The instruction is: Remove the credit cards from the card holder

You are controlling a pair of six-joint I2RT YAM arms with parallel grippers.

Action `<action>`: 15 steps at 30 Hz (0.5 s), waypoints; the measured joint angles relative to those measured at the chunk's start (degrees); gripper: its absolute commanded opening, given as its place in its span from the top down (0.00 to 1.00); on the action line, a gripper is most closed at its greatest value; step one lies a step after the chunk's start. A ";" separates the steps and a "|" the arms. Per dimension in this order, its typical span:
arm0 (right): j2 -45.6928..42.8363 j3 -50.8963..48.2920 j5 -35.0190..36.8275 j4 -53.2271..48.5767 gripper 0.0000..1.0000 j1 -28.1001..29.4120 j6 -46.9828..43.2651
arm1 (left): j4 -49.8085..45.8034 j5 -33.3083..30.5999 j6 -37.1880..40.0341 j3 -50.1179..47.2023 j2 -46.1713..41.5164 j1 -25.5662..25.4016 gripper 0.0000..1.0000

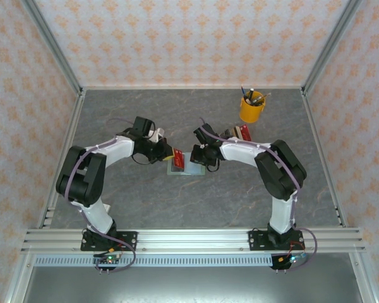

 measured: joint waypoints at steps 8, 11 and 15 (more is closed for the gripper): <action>-12.68 -5.29 -10.21 7.85 0.30 -3.26 -0.52 | -1.84 0.15 -0.44 -0.02 -6.16 0.22 1.00; -14.62 -5.97 -15.76 12.04 0.21 -5.95 -0.24 | 1.07 2.05 -3.19 -0.09 -7.78 0.15 1.00; -14.58 -7.34 -22.53 16.76 0.18 -8.55 1.49 | 7.13 4.79 -8.24 -0.24 -8.20 -0.66 1.00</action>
